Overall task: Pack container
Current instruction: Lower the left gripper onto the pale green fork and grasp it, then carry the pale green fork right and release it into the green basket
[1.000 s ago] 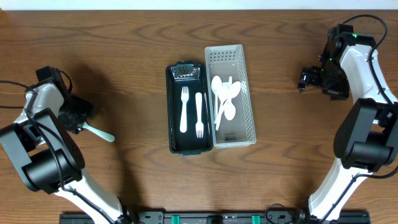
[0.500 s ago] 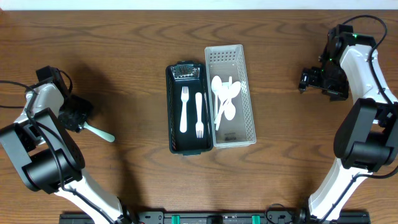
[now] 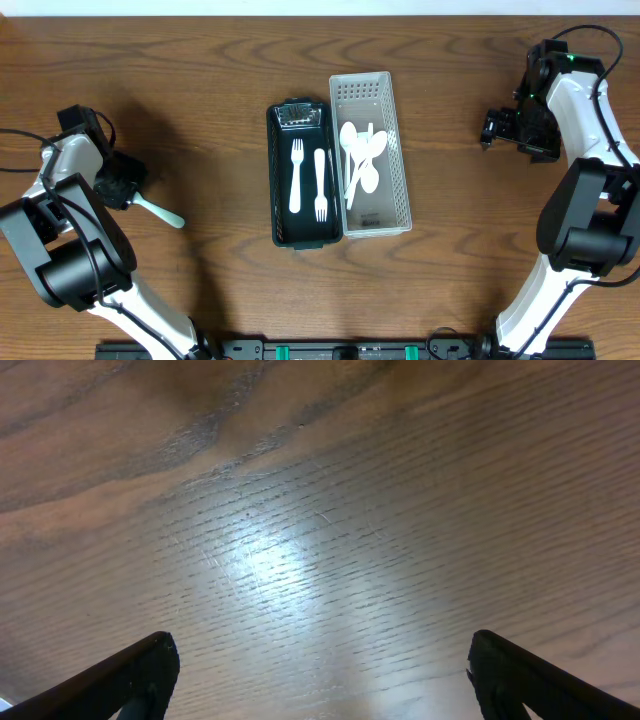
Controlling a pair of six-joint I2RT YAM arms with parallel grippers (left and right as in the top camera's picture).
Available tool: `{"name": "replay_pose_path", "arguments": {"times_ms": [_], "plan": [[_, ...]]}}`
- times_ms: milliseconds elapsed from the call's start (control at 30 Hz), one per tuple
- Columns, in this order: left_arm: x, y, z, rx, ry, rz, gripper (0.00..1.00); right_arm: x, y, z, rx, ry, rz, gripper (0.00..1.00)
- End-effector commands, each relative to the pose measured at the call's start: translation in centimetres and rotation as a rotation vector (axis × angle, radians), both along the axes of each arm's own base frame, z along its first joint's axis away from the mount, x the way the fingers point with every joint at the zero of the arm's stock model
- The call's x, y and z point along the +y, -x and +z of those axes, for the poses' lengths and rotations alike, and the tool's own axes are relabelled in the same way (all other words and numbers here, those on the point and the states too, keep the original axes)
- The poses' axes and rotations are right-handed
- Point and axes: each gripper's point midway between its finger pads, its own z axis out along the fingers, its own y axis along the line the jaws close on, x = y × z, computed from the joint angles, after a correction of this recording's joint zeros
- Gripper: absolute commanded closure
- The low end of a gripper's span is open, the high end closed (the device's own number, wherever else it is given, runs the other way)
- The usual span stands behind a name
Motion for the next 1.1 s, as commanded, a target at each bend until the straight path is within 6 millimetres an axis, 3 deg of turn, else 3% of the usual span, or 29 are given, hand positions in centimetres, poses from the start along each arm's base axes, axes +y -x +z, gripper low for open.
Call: {"name": "replay_pose_path", "arguments": {"times_ms": [0,100,433,600,700,833,967,1067], "plan": [[-0.4,1.6,-2.4,0.075,0.020,-0.004,0.61,-0.2,-0.2,0.5,-0.013,0.010,-0.017,0.05],[-0.4,1.6,-2.4,0.076,0.020,-0.017,0.63,-0.2,-0.2,0.5,-0.014,0.010,-0.017,0.05],[-0.4,1.5,-2.3,0.076,0.019,-0.055,0.85,-0.2,-0.2,0.5,-0.014,0.010,-0.016,0.05],[-0.7,0.9,-0.5,0.051,0.001,-0.118,0.91,-0.3,-0.4,0.5,-0.023,0.011,-0.016,0.05],[-1.7,0.0,2.5,0.006,-0.025,-0.163,0.94,-0.3,-0.4,0.5,-0.022,0.011,-0.016,0.05],[-5.0,-1.7,8.8,-0.110,-0.087,-0.294,0.94,-0.3,-0.5,0.5,-0.025,0.011,-0.016,0.05],[-11.0,-3.1,15.8,-0.293,-0.130,-0.455,0.94,-0.3,-0.5,0.5,-0.024,0.011,-0.016,0.05],[-16.8,-3.5,20.8,-0.444,-0.132,-0.603,0.94,-0.3,-0.4,0.5,-0.022,0.011,-0.016,0.05]]}}
